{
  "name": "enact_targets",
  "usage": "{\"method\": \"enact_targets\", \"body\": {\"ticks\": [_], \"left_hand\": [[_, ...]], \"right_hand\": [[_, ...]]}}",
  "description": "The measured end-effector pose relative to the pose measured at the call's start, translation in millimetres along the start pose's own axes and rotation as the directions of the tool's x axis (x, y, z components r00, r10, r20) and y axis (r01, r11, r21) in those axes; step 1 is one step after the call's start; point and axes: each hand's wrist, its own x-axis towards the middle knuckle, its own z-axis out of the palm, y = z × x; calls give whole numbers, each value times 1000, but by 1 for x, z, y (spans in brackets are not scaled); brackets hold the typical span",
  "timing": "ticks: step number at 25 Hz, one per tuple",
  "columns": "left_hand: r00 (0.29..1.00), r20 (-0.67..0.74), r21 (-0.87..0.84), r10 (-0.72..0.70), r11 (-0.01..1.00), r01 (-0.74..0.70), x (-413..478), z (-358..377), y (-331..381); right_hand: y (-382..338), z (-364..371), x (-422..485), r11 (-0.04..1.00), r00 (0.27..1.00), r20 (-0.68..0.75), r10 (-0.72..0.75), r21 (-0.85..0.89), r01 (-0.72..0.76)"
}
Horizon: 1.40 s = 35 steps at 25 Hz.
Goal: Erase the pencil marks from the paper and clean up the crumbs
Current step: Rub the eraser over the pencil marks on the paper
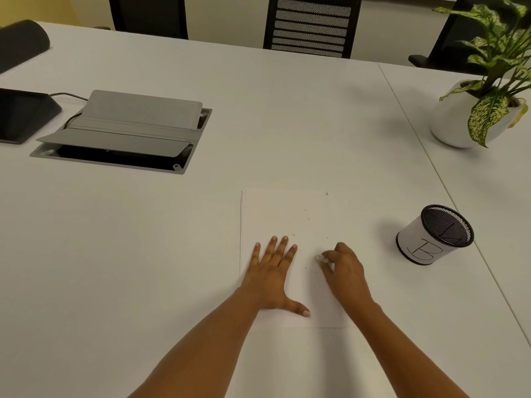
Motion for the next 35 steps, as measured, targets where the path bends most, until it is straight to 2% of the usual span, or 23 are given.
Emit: {"method": "enact_targets", "body": {"ticks": [5, 11, 19, 26, 32, 35], "left_hand": [[1000, -8, 0, -1, 1000, 1, 1, 1, 0], [1000, -8, -14, 4, 1000, -4, 0, 2, 0], [1000, -11, -7, -1, 1000, 1, -1, 0, 0], [1000, -26, -23, 6, 1000, -6, 0, 2, 1], [1000, -20, -17, 14, 1000, -14, -1, 0, -1], [999, -27, -31, 17, 999, -18, 0, 1, -1]], "right_hand": [[-5, 7, 2, 999, 998, -43, 35, -17, -36], [-13, 8, -31, 996, 996, 31, -81, 28, 80], [2, 5, 12, 996, 996, -46, 82, -32, -84], [-13, 7, -24, 997, 994, 68, -80, 19, 79], [0, 7, 26, 994, 994, -58, 92, -46, -94], [-17, 19, 23, 999, 999, -18, 28, -27, -28]]}}
